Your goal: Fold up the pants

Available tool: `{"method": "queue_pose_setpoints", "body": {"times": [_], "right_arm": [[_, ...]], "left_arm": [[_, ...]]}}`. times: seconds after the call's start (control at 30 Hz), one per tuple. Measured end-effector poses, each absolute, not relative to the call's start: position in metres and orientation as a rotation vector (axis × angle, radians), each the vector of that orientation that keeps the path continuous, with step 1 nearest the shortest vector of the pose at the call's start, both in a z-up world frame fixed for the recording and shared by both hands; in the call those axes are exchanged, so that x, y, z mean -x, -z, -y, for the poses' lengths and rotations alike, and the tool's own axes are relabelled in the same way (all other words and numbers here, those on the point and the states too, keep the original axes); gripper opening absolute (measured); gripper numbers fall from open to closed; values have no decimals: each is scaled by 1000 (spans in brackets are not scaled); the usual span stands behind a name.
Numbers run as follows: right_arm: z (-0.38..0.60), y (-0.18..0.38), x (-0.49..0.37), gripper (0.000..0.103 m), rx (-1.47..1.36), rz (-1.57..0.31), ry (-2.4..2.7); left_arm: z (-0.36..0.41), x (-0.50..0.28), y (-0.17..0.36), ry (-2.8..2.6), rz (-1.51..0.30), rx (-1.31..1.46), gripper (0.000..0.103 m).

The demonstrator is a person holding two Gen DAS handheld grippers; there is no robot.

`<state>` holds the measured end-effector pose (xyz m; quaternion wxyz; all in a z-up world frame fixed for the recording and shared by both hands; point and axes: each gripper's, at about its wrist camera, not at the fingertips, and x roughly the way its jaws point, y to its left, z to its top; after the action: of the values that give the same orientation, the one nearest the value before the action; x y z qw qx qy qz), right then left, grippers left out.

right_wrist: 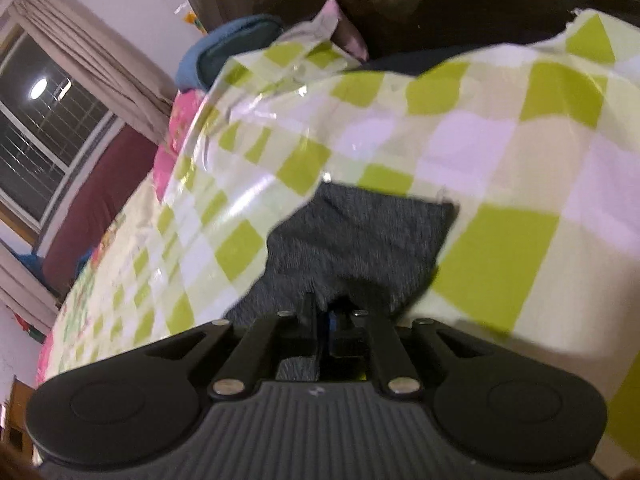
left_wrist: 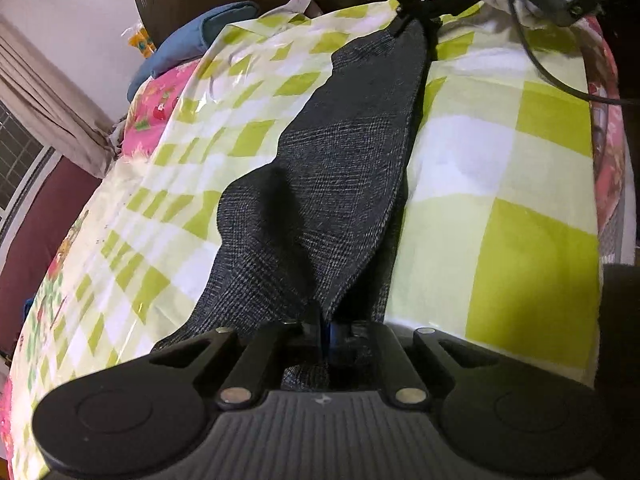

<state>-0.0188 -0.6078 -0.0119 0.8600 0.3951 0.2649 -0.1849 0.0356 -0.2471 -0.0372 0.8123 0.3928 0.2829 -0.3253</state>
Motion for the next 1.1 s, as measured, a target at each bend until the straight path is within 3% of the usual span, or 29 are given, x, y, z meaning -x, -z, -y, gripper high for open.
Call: {"method": "queue_pose_setpoints", "body": {"times": [0.47,0.67,0.87,1.1], "right_arm": [[650,29,14,10,-1164,-445,328],[640,-14,30,10,-905,-322,384],[639,15,19,11,-820,-483,490],[648,18,19,10,-862,-481,508]], "left_arm": [[255,-39,26,719,-625,-776,22],[262,-42,26,726,-619,-752,22],[265,-42,33,730,-633,-760,22],[264,-41,32,735,-630,-767,23]]}}
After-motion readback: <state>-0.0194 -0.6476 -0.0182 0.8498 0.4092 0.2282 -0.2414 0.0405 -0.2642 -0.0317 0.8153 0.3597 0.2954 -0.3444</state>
